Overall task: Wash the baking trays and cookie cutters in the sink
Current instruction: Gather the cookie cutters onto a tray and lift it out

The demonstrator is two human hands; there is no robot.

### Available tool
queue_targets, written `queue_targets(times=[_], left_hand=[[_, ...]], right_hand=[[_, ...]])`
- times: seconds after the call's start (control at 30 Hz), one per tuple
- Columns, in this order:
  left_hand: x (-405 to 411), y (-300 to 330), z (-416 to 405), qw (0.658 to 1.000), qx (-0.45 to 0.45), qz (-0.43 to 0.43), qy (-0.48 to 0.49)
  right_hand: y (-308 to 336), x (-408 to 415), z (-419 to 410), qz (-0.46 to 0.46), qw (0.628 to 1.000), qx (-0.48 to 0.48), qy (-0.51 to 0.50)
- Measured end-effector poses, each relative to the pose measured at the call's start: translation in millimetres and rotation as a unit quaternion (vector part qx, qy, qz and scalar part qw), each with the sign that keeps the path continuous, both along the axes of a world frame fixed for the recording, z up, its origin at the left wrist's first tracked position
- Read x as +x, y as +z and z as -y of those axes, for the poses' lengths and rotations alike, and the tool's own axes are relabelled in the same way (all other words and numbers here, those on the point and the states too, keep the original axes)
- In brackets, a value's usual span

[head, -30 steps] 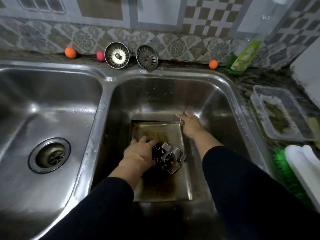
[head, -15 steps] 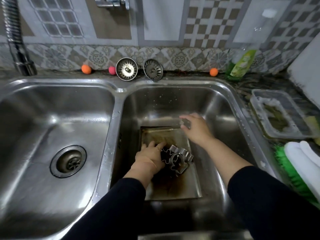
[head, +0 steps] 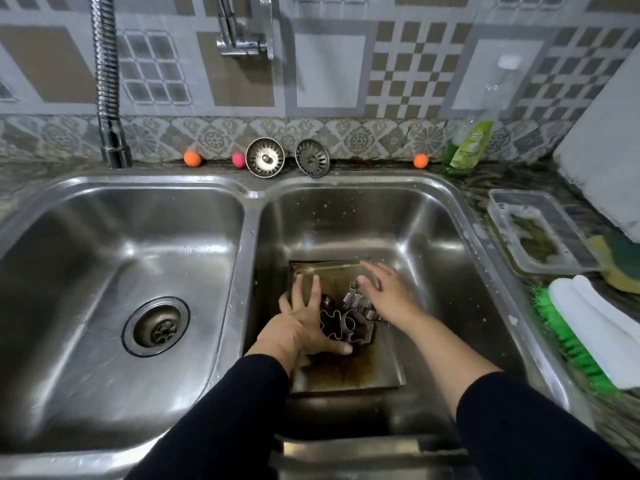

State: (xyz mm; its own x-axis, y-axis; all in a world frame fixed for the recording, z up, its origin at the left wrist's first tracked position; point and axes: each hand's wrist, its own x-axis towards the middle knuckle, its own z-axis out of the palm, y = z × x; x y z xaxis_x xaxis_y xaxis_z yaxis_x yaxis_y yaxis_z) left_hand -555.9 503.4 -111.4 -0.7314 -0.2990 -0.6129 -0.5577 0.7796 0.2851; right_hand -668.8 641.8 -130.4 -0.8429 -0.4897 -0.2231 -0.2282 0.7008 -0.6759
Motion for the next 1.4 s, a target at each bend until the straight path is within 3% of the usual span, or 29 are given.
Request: queue_targets(times=[0.1,0.17,0.43,0.7,1.07,1.4], left_hand=[[4,-5,1,0.989,0.048,0.021,0.137],[5,-10,-1,0.981,0.063,0.045,0.175],[4,-13,-9,0.983,0.074,0.064,0.152],[3,2,-10,0.978,0.115,0.003,0.175],[2,41,-2,0.974,0.052,-0.162,0.15],[4,98,7,0.911,0.012,-0.385,0.148]], right_hand=[[-4,13,-7,0.107,0.993,-0.027,-0.05],[-13,20,-11,0.165,0.983,-0.037,-0.067],[-22,31,-7,0.173,0.983,-0.028,-0.057],[-10,25,-18,0.203,0.968,-0.125,-0.074],[41,23,-10,0.083,0.97,-0.218,-0.073],[128,17,11,-0.094,0.967,-0.234,-0.044]])
